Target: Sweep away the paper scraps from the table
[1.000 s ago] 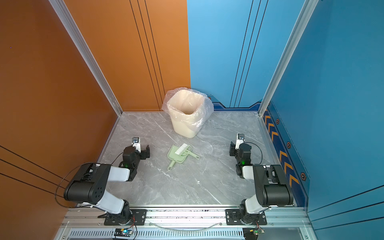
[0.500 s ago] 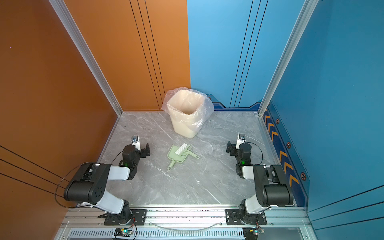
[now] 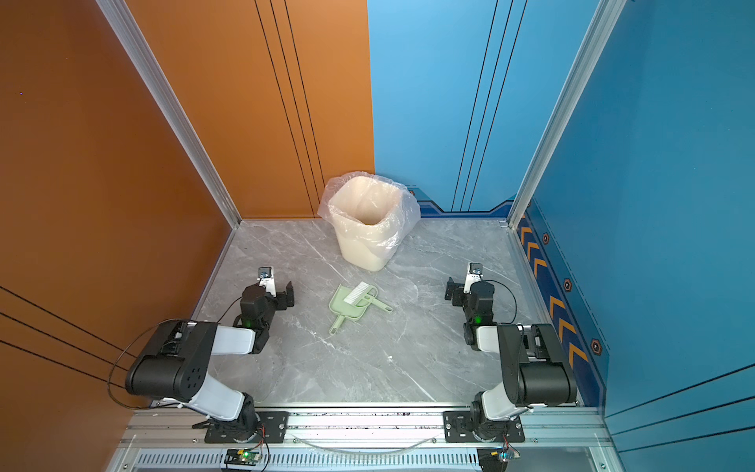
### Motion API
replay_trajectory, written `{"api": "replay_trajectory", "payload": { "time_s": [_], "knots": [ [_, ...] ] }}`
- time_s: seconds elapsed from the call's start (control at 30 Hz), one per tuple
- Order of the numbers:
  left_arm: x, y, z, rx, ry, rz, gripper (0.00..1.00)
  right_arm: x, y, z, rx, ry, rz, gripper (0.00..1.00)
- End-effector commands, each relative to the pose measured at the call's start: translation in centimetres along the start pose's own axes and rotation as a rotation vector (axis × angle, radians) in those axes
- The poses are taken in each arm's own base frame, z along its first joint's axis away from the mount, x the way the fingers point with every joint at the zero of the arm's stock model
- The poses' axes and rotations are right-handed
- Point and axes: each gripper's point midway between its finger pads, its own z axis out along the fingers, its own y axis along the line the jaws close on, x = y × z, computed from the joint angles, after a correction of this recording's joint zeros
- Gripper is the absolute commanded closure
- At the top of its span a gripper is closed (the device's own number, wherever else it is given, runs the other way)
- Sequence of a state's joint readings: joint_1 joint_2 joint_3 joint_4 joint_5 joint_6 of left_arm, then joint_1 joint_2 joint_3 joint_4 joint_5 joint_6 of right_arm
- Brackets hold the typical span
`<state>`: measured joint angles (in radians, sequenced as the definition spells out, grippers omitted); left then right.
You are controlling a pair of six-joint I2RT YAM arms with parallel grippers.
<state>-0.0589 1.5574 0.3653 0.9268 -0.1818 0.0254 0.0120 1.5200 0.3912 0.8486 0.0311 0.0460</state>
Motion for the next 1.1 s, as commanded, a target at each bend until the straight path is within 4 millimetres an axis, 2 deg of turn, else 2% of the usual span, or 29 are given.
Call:
{"api": "replay_trajectory", "payload": {
  "time_s": [0.0,1.07],
  "knots": [
    [-0.30,0.46,0.29,-0.018,-0.001,-0.015,0.02,0.51,-0.47,0.01,0.022,0.008,0.003,0.00],
    [-0.26,-0.06,0.40,0.032,0.003,-0.014,0.02,0.48,-0.46,0.04,0.023,0.009,0.003,0.00]
  ]
}}
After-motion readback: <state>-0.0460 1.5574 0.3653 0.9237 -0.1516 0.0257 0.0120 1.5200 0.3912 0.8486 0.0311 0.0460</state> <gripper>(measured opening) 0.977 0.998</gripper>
